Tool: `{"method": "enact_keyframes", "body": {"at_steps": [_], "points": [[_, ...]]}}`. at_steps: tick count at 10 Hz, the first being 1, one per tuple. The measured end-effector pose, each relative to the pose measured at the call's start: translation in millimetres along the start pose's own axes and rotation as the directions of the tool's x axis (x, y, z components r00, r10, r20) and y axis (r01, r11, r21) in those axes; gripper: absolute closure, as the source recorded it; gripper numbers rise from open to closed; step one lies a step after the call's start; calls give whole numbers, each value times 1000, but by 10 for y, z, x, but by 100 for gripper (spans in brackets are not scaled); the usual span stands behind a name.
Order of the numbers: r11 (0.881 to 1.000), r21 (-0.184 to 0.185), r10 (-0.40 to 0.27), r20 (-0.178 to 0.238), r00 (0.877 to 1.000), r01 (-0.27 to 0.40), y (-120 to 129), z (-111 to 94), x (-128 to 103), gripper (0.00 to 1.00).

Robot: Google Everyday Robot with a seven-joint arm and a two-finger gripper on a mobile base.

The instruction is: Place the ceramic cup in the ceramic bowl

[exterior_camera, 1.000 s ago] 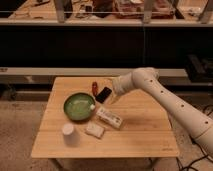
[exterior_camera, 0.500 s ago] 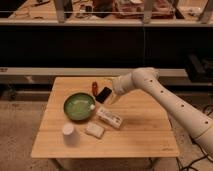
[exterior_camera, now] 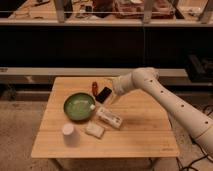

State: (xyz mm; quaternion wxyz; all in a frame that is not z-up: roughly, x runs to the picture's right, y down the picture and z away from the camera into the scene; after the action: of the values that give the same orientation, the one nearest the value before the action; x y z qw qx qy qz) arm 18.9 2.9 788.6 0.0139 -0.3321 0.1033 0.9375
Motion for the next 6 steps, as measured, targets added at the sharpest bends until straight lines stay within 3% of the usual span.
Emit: {"method": "enact_keyframes", "body": {"at_steps": [3, 6], "points": [[1000, 13, 11, 10, 1000, -11, 42, -20, 5, 20], [988, 125, 88, 14, 996, -89, 107, 72, 394, 20]]}}
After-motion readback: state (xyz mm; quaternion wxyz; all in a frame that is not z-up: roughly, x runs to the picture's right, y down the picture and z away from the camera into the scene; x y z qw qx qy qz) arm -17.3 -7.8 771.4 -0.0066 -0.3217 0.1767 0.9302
